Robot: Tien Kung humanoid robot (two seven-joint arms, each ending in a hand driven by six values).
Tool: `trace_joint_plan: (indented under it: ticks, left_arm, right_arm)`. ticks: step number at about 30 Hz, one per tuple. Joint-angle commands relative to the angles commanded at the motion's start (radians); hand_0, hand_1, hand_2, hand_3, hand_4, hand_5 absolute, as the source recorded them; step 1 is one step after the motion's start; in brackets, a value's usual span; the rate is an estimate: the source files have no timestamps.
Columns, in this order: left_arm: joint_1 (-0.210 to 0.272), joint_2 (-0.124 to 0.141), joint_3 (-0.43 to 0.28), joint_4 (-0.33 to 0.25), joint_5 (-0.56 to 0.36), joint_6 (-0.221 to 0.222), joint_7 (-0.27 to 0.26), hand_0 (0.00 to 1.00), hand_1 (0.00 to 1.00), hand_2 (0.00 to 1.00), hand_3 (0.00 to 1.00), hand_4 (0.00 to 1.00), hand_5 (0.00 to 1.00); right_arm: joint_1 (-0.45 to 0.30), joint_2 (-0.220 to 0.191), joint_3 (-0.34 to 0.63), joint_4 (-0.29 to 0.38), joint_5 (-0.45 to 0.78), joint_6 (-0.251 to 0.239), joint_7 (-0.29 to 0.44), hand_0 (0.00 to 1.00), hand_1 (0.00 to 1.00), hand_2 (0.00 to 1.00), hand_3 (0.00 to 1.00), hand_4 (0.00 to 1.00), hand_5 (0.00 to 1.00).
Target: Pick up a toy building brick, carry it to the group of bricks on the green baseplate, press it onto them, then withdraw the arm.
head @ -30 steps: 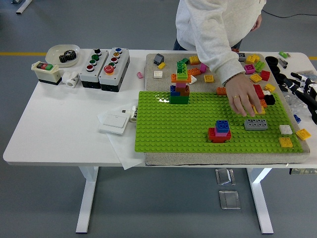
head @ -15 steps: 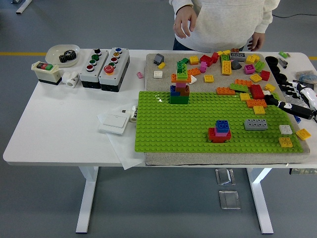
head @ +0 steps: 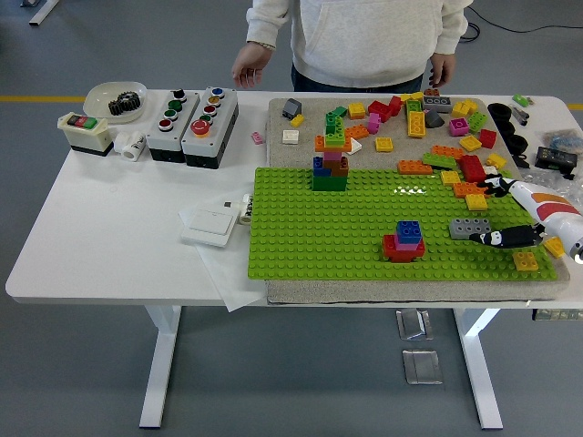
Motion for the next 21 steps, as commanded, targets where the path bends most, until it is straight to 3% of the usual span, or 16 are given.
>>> trace_joint_plan:
  ticks: [21]
  left_arm:
    - [0.004,0.002,0.007,0.0,-0.004,0.0,0.002,0.777,0.717,0.649,0.562,0.59,0.61]
  right_arm:
    - [0.06,0.049,-0.095,-0.091,-0.069,0.029,-0.009,0.787,0.7,0.725,0.758,0.946,0.412]
